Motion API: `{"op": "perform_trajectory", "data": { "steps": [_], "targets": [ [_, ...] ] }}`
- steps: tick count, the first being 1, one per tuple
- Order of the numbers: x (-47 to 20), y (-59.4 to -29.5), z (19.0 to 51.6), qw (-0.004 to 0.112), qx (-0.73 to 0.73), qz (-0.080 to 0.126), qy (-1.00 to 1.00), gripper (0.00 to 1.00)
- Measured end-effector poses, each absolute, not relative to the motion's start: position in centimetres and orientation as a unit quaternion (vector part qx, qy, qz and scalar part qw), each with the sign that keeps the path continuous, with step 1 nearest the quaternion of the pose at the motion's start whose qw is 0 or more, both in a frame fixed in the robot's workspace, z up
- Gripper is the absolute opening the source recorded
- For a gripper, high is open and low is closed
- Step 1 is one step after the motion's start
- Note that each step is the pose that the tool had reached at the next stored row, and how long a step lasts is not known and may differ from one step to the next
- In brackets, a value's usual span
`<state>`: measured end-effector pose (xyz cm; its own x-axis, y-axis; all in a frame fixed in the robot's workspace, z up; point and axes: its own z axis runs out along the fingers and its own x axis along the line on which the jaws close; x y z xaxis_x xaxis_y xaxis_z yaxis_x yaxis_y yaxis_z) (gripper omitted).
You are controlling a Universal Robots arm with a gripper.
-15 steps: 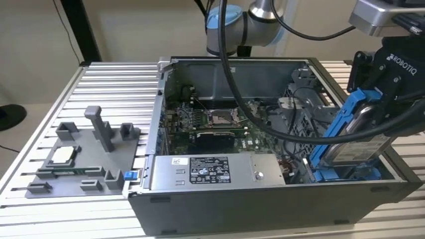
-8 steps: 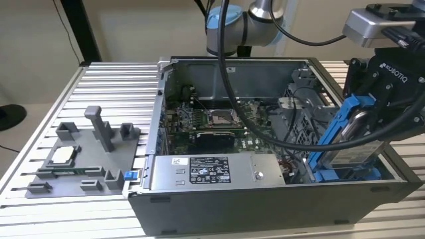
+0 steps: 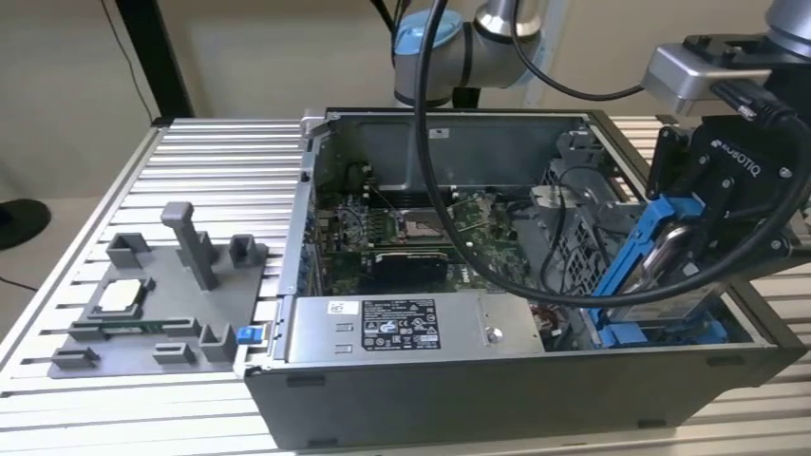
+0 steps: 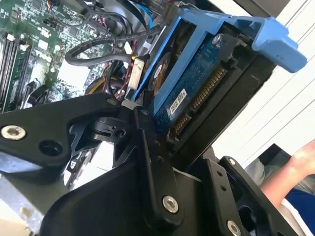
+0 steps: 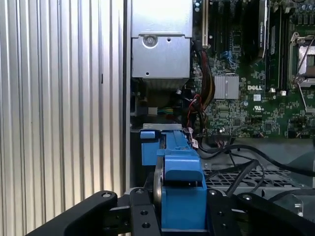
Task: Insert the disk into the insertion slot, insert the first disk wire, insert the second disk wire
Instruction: 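Insert the disk into the insertion slot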
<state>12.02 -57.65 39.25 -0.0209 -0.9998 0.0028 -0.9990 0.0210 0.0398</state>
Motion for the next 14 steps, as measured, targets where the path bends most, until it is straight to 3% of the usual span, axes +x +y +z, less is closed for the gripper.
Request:
{"op": "perform_trajectory", "data": {
  "steps": [5,6,14],
  "targets": [
    [12.03,-57.65,39.13,0.015,0.7,-0.013,-0.714,0.0],
    [12.02,-57.65,39.13,0.015,0.7,-0.013,-0.714,1.0],
    [12.02,-57.65,39.18,0.015,0.7,-0.014,-0.714,1.0]
  ]
}}
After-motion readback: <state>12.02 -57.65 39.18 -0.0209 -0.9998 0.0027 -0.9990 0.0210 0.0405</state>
